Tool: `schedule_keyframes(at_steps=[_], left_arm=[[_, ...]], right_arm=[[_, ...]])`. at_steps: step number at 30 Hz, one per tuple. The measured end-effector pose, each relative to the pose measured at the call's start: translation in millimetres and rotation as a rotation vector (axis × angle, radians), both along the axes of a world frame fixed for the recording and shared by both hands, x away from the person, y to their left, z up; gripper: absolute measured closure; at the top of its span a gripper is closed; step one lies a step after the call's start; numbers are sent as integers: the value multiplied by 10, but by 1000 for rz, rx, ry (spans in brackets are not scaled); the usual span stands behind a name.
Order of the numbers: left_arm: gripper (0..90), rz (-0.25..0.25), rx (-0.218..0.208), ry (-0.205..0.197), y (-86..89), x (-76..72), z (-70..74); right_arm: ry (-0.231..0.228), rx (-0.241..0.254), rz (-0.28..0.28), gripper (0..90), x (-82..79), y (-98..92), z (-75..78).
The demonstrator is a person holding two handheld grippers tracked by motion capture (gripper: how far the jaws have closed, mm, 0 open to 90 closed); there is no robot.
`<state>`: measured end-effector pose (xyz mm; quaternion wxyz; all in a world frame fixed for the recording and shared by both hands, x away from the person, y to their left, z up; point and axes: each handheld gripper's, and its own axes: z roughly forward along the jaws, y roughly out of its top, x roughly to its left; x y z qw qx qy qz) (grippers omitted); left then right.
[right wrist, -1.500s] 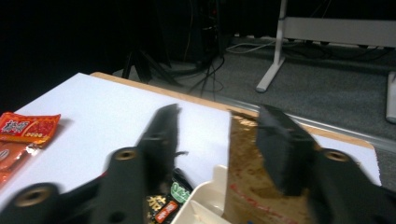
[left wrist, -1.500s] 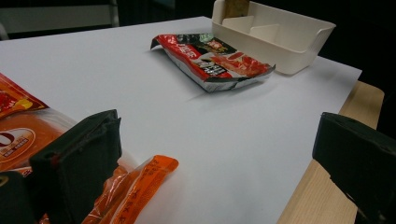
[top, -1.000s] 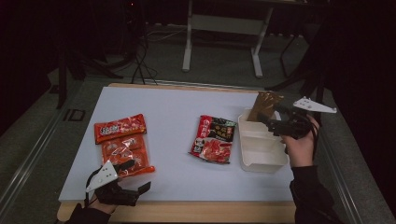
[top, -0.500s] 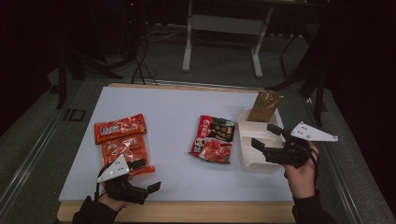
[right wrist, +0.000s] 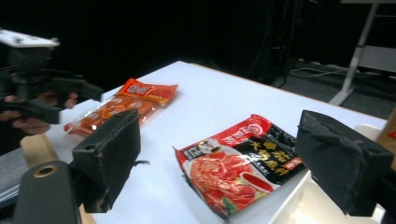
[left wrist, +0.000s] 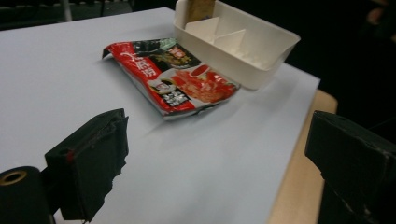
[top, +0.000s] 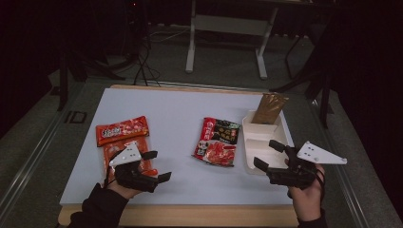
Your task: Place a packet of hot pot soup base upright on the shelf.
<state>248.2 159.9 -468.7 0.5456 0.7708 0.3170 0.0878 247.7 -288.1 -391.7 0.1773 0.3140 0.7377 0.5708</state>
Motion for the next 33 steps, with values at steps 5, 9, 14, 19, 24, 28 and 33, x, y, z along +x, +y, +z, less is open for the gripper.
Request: schedule_keyframes(at_steps=[5,9,14,19,24,28,33], left_arm=[[131,-22,14,18,-151,148,37],[212,-33,24,34,-277,285,58],[240,-21,53,20,-399,453,116],[277,8,60,34,-499,671,147],[277,-5,84,57,-638,882,99],[278,6,106,61,-762,1004,53],[299,25,117,93,-897,1194,-5]], right_arm=[[-11,-10,11,144,-73,19,-39],[-10,-18,16,144,-111,25,-63],[-26,-31,21,144,-154,27,-83],[-15,-21,30,144,-183,23,-114],[-15,-34,37,144,-196,45,-160],[-19,-47,45,144,-192,62,-192],[-13,-53,57,144,-172,84,-230]])
